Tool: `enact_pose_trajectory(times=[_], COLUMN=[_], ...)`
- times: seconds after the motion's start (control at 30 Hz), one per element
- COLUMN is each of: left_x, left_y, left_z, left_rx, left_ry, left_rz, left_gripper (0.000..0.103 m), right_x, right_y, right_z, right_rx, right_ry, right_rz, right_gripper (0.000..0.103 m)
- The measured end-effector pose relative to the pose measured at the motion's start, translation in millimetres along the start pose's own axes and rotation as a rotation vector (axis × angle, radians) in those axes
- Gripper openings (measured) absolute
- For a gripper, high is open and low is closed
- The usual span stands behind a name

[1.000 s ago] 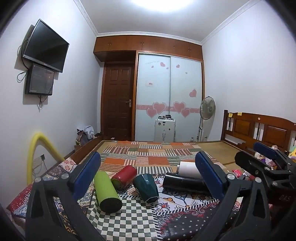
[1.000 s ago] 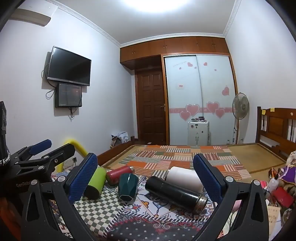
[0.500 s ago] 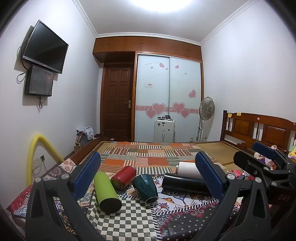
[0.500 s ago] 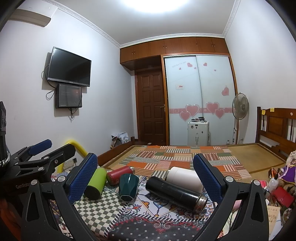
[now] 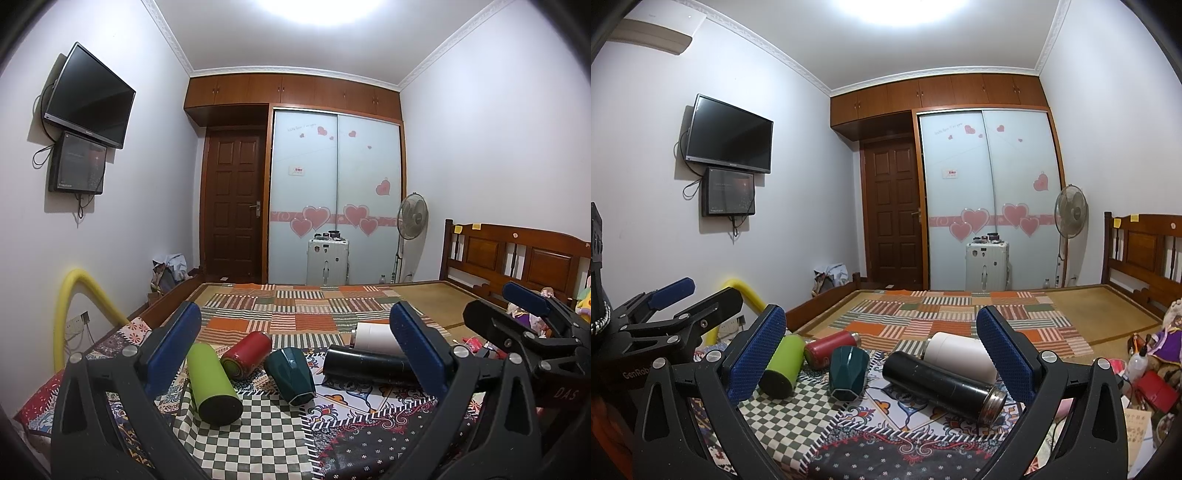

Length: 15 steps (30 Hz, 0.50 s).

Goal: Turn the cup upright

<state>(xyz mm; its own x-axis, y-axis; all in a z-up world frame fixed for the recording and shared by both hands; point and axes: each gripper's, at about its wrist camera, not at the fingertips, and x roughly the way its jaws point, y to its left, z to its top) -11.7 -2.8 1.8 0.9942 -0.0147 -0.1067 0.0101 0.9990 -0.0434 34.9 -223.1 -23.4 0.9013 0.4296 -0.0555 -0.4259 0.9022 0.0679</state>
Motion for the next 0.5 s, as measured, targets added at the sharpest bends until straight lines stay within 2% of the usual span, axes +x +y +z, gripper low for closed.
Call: enact_pose_trajectory(times=[0.5], left_x=[1.5], left_y=[-0.8], left_z=[-0.5], left_rx=[0.001], left_ry=[0.001], left_rz=[-0.006], left_gripper=[0.103], right_x=[-0.9], right_y=[-6.0], right_z=[2.8], right_rx=[0.005], right_ry=[0.004], right_rz=[-0.003], right_gripper=[0.103])
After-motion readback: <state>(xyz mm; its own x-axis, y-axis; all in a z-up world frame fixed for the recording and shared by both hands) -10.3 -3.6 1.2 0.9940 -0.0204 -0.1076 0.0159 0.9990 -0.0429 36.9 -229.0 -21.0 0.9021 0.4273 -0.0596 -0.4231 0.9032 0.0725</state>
